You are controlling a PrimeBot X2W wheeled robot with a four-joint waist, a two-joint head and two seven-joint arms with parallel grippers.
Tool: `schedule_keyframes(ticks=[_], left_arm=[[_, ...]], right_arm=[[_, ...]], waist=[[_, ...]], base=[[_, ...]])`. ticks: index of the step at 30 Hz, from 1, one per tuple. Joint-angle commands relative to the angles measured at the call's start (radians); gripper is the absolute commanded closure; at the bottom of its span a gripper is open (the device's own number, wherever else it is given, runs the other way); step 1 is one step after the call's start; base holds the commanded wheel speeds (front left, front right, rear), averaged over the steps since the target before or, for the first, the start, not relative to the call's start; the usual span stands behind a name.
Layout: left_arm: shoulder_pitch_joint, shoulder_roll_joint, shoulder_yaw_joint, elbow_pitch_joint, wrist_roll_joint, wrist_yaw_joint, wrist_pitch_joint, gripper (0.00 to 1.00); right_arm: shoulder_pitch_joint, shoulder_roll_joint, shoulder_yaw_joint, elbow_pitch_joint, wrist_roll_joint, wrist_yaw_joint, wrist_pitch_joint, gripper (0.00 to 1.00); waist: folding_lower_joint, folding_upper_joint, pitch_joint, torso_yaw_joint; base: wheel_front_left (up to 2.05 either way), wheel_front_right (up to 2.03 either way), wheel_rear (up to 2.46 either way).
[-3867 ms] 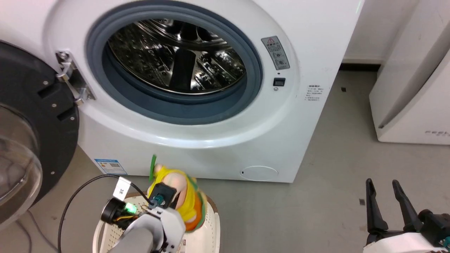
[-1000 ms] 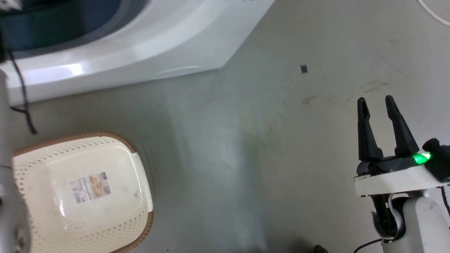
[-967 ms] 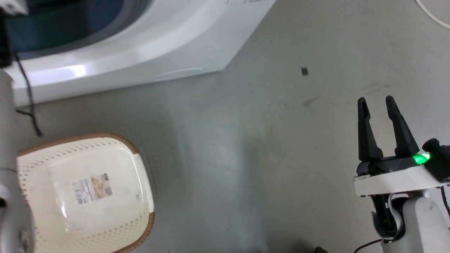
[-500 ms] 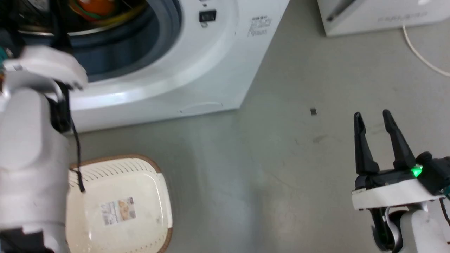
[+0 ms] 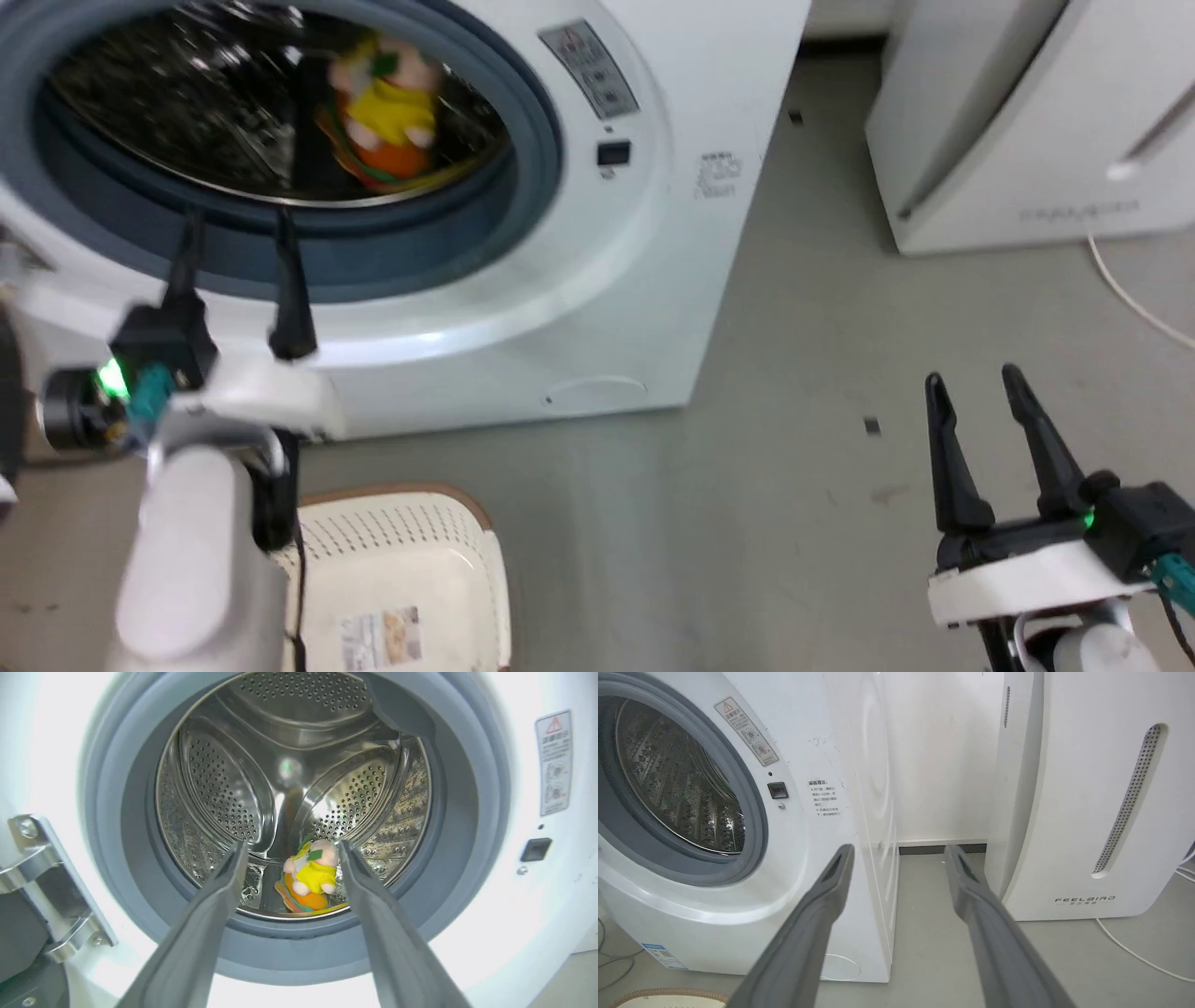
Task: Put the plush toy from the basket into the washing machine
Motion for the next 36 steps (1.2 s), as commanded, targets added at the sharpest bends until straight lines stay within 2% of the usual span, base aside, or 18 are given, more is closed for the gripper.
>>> schedule_keyframes(ticks=[1,10,19,29,30,36], left_arm=[[0.026,-0.005,0.003,-0.014,0.006,-0.003,-0.004,0.0],[0.227,-0.043,0.011,-0.119,0.034,-0.022,-0.004,0.0],[0.423,-0.081,-0.005,-0.216,0.052,-0.015,-0.004,0.0],[0.528,-0.108,-0.019,-0.239,0.023,-0.027,-0.004,0.0],[0.521,-0.104,-0.019,-0.237,0.026,-0.026,0.0,1.0],[0.523,-0.104,-0.022,-0.242,0.027,-0.026,0.011,1.0]], right_arm=[[0.016,0.0,0.001,-0.005,-0.004,-0.001,-0.004,0.0],[0.073,0.0,-0.014,-0.011,-0.008,-0.001,-0.004,0.0],[0.136,0.0,-0.02,-0.014,-0.012,-0.001,-0.004,0.0],[0.177,0.0,-0.037,-0.012,-0.009,-0.001,-0.004,0.0],[0.165,0.0,-0.037,-0.009,-0.006,0.0,0.0,1.0],[0.163,0.0,-0.034,-0.01,-0.011,0.0,0.009,1.0]], waist=[[0.0002,-0.0001,-0.045,0.032],[0.0002,-0.0001,-0.13,0.079],[0.0002,-0.0001,-0.2,0.106],[0.0002,-0.0001,-0.235,0.139],[0.0002,-0.0001,-0.235,0.139],[0.0002,-0.0001,-0.235,0.139]], base=[[0.0,0.0,0.0],[0.0,0.0,0.0],[0.0,0.0,0.0],[0.0,0.0,0.0],[0.0,0.0,0.0],[0.0,0.0,0.0]])
